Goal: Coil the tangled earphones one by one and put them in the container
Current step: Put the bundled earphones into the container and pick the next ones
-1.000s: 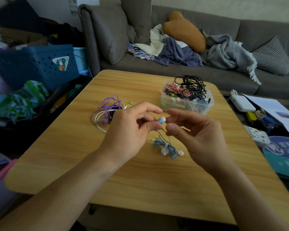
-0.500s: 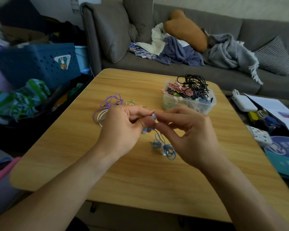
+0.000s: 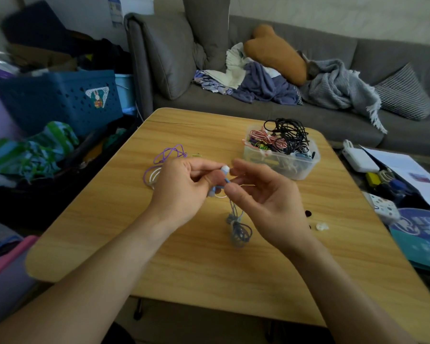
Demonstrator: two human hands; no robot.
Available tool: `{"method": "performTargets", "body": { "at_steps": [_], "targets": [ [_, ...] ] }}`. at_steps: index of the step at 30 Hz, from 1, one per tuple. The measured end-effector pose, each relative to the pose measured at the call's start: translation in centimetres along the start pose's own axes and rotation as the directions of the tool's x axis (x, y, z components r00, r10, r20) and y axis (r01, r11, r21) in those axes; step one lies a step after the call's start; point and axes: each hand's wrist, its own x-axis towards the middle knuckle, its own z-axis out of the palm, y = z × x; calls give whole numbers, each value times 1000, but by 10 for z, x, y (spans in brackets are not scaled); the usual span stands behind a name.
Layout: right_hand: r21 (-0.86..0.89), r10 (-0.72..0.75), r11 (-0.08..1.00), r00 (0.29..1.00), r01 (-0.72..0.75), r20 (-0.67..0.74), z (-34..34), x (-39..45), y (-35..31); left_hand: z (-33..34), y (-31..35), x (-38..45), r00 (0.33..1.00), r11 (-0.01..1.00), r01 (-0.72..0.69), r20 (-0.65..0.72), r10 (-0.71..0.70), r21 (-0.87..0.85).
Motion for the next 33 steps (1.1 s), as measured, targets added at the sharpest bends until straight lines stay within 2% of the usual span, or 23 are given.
{"method": "performTargets", "body": {
  "at_steps": [1,2,4,5,6,8,10,13,15,17,19,22,26,29,31,33],
  "targets": [
    [-65,15,998,1000,-16,-8,-1,0,1,0,-1,2,1000,1000,11,-26,-12,-15],
    [-204,33,978,999,-33,-4,-4,0,2,0,-1,3,998,999,28,-52,-30,-44],
    [-551,113,832,992,-60,63,-11,0,6,-1,-1,4,993,991,54,-97,-66,-122],
    [-671,172,740,978,-51,115,-13,0,8,-1,-1,5,991,986,61,-110,-79,-155],
    [-738,229,674,960,-35,163,-14,1,10,-2,-1,5,989,979,73,-115,-96,-188],
    [-766,272,643,939,-15,210,-12,3,14,-2,-1,6,981,956,125,-109,-159,-266],
    [-718,219,695,961,-33,169,-7,4,13,-4,-1,7,966,910,206,-74,-248,-361],
    [-565,199,811,980,-152,21,-4,4,12,-6,1,9,939,799,303,17,-345,-520],
    [-400,230,885,971,-239,-71,-4,4,9,-6,2,9,928,760,332,48,-370,-559],
    [-127,271,949,952,-289,-142,-6,6,2,-3,0,10,924,757,341,52,-379,-558],
    [173,335,936,928,-307,-164,-7,9,-5,1,-1,11,922,767,353,59,-383,-535],
    [412,386,863,907,-291,-167,-6,14,-10,11,-1,13,926,791,358,83,-367,-496],
    [547,404,804,889,-233,-216,-4,24,-12,27,-4,16,938,844,342,96,-333,-413],
    [571,383,802,885,-176,-264,-14,40,-25,31,0,18,938,852,345,115,-327,-393],
    [560,366,815,881,-148,-300,-23,56,-37,27,-3,20,963,910,269,80,-257,-315],
    [537,342,834,882,-126,-324,-31,76,-47,17,-9,24,994,987,106,-8,-108,-120]
  ]
}}
